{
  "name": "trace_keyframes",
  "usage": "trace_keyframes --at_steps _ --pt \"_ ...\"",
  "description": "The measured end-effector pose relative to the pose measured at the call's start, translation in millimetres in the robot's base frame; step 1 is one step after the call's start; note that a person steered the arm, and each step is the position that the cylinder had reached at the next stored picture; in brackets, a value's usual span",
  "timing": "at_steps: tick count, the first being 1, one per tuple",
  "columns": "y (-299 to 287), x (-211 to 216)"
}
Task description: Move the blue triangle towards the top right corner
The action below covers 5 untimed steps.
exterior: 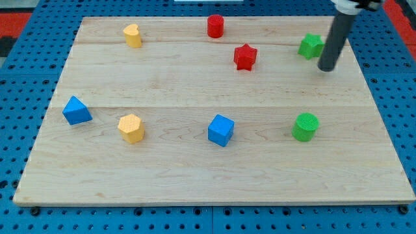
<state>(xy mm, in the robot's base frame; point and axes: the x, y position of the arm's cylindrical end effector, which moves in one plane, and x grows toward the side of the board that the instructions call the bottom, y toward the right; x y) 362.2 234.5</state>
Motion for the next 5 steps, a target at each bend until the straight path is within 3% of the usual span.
trace_keyframes --at_steps 2,3,4,5 --pt "-123.0 91.6" --pt "-212.2 95.8" --pt "-304.3 49.7" --pt "-418.9 47.8"
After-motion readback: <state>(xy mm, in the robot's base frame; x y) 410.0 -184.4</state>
